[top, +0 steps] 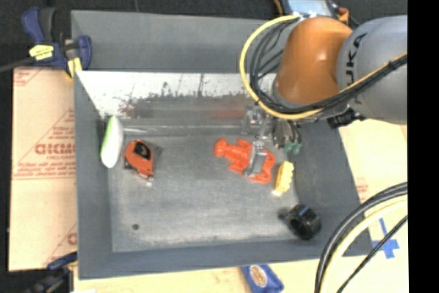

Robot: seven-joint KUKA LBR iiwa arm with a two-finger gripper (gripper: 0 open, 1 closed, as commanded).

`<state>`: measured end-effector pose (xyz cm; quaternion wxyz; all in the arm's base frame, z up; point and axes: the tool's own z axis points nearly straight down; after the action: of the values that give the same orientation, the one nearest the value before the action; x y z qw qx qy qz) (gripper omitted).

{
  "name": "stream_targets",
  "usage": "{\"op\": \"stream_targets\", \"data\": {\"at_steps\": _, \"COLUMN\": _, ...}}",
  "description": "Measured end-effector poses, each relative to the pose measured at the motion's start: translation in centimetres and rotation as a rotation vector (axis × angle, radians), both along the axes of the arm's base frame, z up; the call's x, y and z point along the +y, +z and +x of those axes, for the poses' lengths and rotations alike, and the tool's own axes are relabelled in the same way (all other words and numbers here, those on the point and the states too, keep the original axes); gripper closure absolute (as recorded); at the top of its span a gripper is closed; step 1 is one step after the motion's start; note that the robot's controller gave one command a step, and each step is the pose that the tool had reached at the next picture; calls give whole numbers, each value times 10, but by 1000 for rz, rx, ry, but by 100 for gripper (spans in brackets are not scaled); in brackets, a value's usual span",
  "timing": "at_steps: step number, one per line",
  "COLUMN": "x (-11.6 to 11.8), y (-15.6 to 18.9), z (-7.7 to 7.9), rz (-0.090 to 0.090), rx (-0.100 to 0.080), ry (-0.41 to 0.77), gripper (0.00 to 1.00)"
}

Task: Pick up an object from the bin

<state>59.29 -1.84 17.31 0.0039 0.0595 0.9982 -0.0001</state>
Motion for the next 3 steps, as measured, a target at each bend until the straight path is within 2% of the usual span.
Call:
{"op": "stream_targets", "data": {"at_steps": 1, "x": 15, "y": -27, "z": 34, "rz": 0, "rx": -2, "ry": -141, "gripper": 0}}
{"op": "stream_targets", "data": {"at_steps": 2, "x": 23, "y": -48, "z": 34, "rz": 2, "rx": 2, "ry": -154, "gripper": 0}}
{"op": "stream_targets", "data": {"at_steps": 3, "x": -12, "y": -92, "z": 23, "rz": 3, "rx": 1, "ry": -234, "gripper": 0}}
